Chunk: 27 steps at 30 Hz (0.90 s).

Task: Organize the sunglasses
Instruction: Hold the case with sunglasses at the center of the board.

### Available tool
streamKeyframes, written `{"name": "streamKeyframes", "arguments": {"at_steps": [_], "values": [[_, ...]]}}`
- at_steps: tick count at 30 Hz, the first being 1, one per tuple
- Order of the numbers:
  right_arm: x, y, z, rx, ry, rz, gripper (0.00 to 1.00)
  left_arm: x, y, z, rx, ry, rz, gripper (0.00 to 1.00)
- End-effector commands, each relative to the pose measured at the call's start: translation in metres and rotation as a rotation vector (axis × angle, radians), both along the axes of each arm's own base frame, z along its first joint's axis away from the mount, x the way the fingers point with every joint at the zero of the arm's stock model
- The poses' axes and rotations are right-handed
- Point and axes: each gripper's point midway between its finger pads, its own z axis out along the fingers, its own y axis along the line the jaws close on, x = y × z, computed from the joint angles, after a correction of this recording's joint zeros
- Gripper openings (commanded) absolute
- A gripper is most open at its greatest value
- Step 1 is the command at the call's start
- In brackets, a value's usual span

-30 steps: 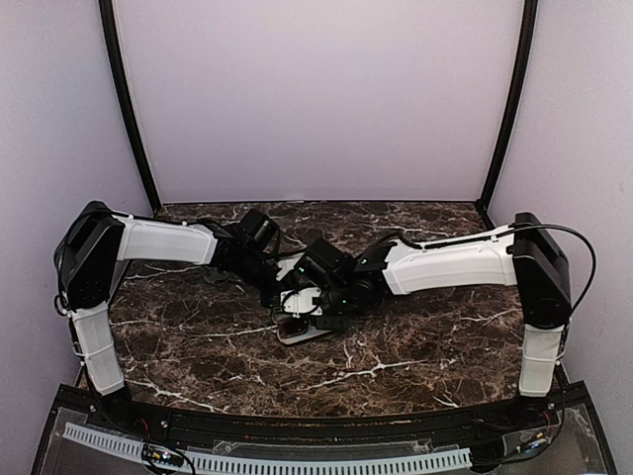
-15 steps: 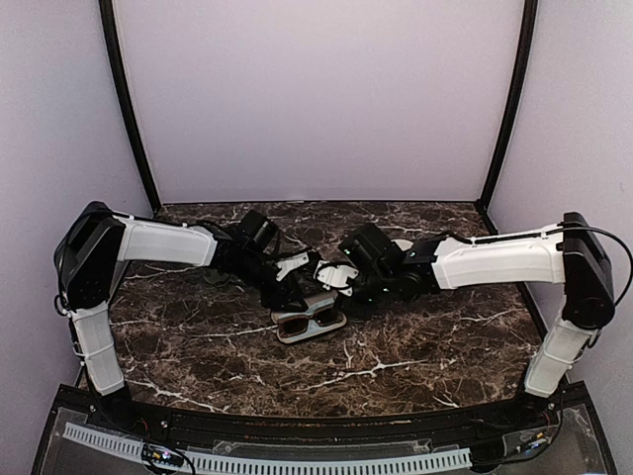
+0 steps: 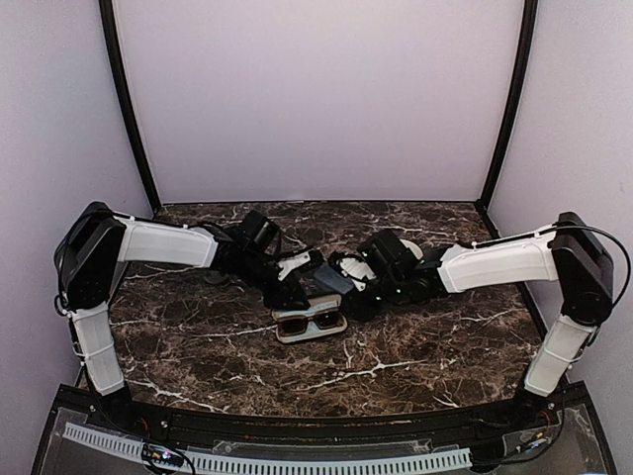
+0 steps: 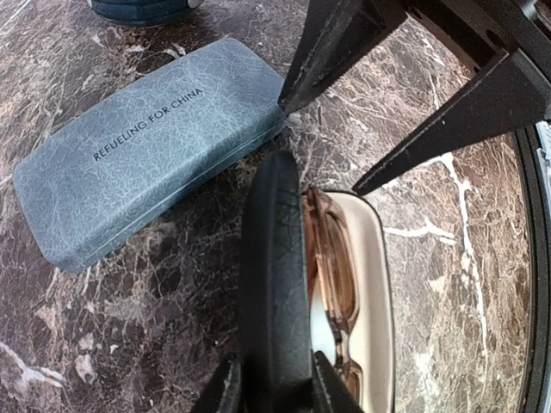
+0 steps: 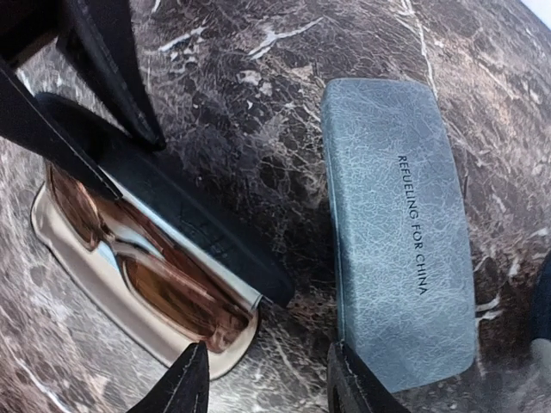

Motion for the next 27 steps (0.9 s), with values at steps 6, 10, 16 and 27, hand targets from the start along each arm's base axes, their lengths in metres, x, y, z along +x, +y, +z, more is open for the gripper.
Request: {"name": "streamKeyframes", "arguments": {"at_steps": [6,10,16,27], "values": [[-0.003,0.005,0.012,0.194,0.105,-0.094,0.47,-0.008,-0.002,0.021,-0.033,-0.009,-0.001,0.18],[-0.008,0.004,0.014,0.23,0.134,-0.108,0.47,-0.009,-0.003,0.021,-0.029,-0.015,-0.003,0.17],[-0.017,0.003,0.02,0.31,0.183,-0.135,0.47,-0.009,-0.003,0.024,-0.035,-0.042,0.0,0.19],[-0.021,0.008,0.007,0.354,0.256,-0.169,0.44,-0.01,-0.004,0.025,-0.048,-0.045,0.008,0.29]]}}
